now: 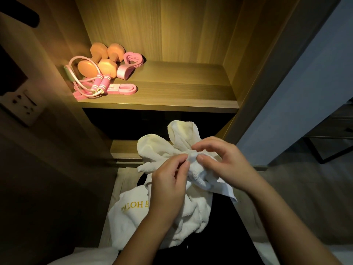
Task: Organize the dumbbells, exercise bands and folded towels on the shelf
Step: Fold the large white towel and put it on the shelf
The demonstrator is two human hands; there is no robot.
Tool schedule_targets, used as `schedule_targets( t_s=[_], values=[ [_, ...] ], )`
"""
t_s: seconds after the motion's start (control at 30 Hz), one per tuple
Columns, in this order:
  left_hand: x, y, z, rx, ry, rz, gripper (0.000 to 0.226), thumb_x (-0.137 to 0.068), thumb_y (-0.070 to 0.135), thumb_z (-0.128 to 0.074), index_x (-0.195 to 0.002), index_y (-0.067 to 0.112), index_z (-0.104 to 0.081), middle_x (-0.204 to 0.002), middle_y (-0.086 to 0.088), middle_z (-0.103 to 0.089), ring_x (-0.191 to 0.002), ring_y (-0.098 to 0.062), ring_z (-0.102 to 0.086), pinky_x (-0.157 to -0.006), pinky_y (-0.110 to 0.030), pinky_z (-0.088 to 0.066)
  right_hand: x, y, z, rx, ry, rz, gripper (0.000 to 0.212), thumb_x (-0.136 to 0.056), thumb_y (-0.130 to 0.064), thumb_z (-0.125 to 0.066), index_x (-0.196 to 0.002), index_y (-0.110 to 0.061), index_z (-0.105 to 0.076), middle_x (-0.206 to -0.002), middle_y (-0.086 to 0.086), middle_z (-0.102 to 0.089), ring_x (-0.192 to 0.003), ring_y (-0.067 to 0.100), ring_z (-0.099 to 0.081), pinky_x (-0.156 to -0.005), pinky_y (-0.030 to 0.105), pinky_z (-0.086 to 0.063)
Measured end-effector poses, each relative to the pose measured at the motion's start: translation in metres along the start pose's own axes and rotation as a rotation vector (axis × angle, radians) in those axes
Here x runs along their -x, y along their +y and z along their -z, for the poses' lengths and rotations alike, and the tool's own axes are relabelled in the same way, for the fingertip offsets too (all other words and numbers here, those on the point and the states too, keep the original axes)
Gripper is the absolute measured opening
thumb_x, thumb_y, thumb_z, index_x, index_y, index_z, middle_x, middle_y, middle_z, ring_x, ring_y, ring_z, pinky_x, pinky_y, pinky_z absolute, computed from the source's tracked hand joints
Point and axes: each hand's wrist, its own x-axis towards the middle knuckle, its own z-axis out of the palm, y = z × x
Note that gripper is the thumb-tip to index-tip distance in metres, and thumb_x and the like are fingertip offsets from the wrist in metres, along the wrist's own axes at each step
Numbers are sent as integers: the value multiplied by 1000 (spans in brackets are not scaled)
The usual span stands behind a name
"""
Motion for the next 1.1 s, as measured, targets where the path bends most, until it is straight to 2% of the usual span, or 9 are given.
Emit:
schedule_targets(
  t_s=[0.17, 0.3, 0.4, 0.5, 0.63, 0.8, 0.9, 1.0, 1.1],
  values=[
    [-5, 0, -2, -85, -31, -110, 19, -94, 10, -56, -104, 13, -71, -95, 10, -68, -90, 1, -61, -76, -14, -48, -15, -1, 30, 204, -246, 121, 18, -86, -32, -70, -101, -22, -70, -104, -11, -58, -104, 13, -57, -92, 34, -48],
    [-5, 2, -5, -73, -42, -115, 17, -95, 12, -55, -103, 15, -70, -92, 13, -67, -87, 0, -62, -72, -15, -50, -21, -4, 35, 159, -308, 118, 21, -87, -39, -66, -94, -19, -66, -97, -9, -66, -95, 17, -64, -82, 45, -53],
    [-5, 1, -7, -88, 9, -106, 16, -94, 13, -56, -101, 14, -70, -89, 12, -67, -85, 0, -62, -69, -14, -50, -18, 2, 29, 62, -229, 112, 13, -88, -27, -69, -93, -15, -68, -92, -10, -68, -93, 12, -65, -84, 35, -53],
    [-6, 0, -9, -77, 26, -53, 15, -94, 18, -57, -100, 15, -71, -85, 12, -68, -81, -2, -63, -66, -18, -51, -11, 10, 15, 36, -59, 178, 13, -87, -23, -70, -97, -15, -69, -95, -10, -67, -96, 14, -65, -85, 33, -53],
    [-7, 0, -11, -58, 38, 20, 15, -93, 23, -57, -96, 17, -71, -81, 17, -67, -78, -3, -63, -63, -19, -50, -4, 16, 5, 126, 194, 313, 8, -86, -21, -70, -90, -14, -70, -91, -7, -60, -85, 11, -60, -70, 24, -50],
    [-6, 4, -14, -35, 57, 46, 14, -93, 23, -56, -94, 19, -69, -80, 17, -65, -78, -6, -61, -61, -12, -45, 2, 17, -2, 150, 215, 212, 7, -86, -17, -72, -80, -15, -68, -76, -14, -61, -72, 5, -58, -63, 11, -41],
    [-3, 5, -18, -17, 85, 62, 13, -95, 23, -57, -97, 20, -69, -81, 15, -66, -79, -10, -62, -61, -17, -49, 8, 19, -12, -23, 219, 68, 10, -88, -15, -70, -79, -15, -65, -70, -10, -62, -66, 7, -58, -60, 17, -43],
    [1, 7, -21, -2, 107, 78, 12, -96, 18, -59, -100, 16, -69, -84, 11, -67, -80, -11, -63, -63, -15, -49, 14, 21, -23, -184, 249, -37, 13, -89, -14, -68, -78, -15, -62, -63, -6, -58, -56, 6, -52, -55, 26, -43],
    [4, 5, -22, 24, 81, 94, 12, -96, 18, -60, -101, 15, -70, -86, 10, -69, -82, -10, -64, -66, -15, -50, 17, 23, -28, -260, 263, -96, 15, -89, -14, -68, -76, -16, -61, -60, -4, -56, -52, 8, -50, -54, 28, -41]
  ],
)
